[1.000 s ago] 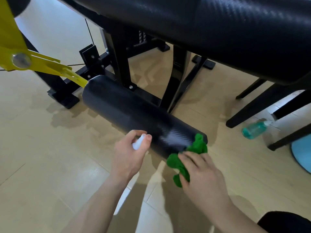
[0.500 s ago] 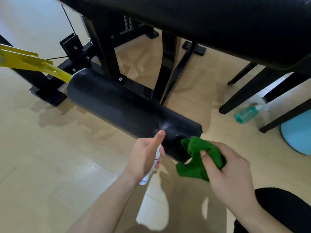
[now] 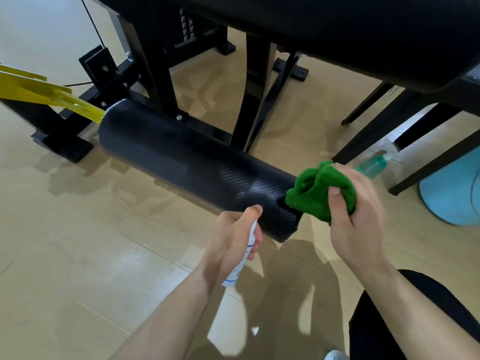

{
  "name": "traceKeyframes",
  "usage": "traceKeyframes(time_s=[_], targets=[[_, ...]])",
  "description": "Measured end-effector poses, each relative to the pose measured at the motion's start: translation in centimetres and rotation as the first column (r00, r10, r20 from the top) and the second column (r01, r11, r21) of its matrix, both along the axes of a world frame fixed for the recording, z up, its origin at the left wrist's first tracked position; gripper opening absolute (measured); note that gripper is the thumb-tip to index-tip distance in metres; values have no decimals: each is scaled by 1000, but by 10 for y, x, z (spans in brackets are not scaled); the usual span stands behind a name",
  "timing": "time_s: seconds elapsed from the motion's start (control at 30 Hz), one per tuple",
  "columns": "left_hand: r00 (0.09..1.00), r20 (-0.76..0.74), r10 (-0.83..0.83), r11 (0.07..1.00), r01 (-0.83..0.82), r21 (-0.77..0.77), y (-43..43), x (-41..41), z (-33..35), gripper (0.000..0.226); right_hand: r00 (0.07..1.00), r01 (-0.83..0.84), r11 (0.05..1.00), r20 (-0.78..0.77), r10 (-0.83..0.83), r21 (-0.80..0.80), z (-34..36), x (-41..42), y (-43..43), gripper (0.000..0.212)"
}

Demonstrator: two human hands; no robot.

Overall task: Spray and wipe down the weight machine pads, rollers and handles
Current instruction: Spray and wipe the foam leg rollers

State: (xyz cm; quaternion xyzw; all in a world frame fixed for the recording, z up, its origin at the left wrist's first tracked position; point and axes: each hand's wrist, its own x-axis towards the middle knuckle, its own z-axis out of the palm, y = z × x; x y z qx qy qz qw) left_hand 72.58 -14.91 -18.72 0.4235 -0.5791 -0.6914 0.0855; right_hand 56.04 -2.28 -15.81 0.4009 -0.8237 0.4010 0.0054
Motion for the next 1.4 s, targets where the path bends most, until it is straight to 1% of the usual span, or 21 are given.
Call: traceKeyframes(time_s=[0.03,0.1,0.17,0.2,0.27,0.33,0.37,0.4,0.47,0.53,0.6,0.63,0.7,0.8,0.87,0.93,1.07,1.2,1.27,1.33,1.4], targets=[[1000,-4,8,1000,-8,10,0,2,-1,66,998,-58,997,37,56,60,-6,0,-5,43],[997,-34,67,997,-66,29,-3,4,0,73,986,-167,942,53,159,292,-21,5,-19,52],[984,-80,158,987,-156,32,-7,7,1,74,961,-128,868,-157,229,480,-33,9,-37,55],[976,-96,194,981,-193,20,-10,9,1,72,927,-88,850,-271,261,519,-33,11,-51,56],[963,-113,243,969,-247,-20,-12,12,2,72,861,-106,831,-367,352,547,-30,14,-86,57],[943,-134,305,950,-311,-29,-14,12,1,73,803,-211,741,-319,504,638,-26,19,-123,61],[934,-145,328,942,-335,-31,-14,12,0,73,788,-249,699,-280,548,670,-26,21,-133,64],[929,-154,338,937,-347,-37,-15,12,-1,73,779,-255,691,-280,561,676,-27,20,-135,67],[930,-156,334,936,-346,-61,-19,12,-1,73,753,-205,702,-348,558,682,-26,14,-113,71],[931,-138,337,934,-349,-81,-24,13,-2,72,703,-147,631,-369,608,761,-28,3,-70,76],[923,-127,363,924,-374,-76,-29,15,-1,70,674,-118,531,-325,664,839,-31,-3,-34,79],[916,-128,381,917,-392,-74,-31,16,-1,70,673,-109,526,-327,664,844,-32,-2,-29,79],[900,-134,415,900,-427,-85,-36,20,-2,73,689,-112,581,-358,630,806,-34,9,-49,77],[868,-149,473,871,-487,-69,-50,27,-4,75,689,-179,695,-416,594,696,-40,42,-131,73],[849,-154,506,855,-517,-37,-59,30,-5,73,710,-212,712,-396,583,669,-36,65,-188,71],[833,-160,529,843,-537,-9,-64,30,-3,70,711,-197,695,-388,587,691,-33,73,-211,71],[817,-181,547,825,-563,-47,-66,25,0,71,692,-175,685,-406,597,708,-35,47,-155,72],[873,-131,470,872,-483,-84,-67,31,-4,72,678,-98,633,-414,607,768,-30,12,-68,74],[900,-81,428,896,-434,-96,-70,35,-5,72,690,-128,707,-450,567,695,-30,6,-49,70],[915,-55,400,910,-404,-99,-72,36,-5,70,771,-141,807,-447,453,574,-32,7,-41,74],[918,-51,394,911,-398,-113,-74,35,-3,69,854,-121,866,-395,340,485,-30,14,-40,78]])
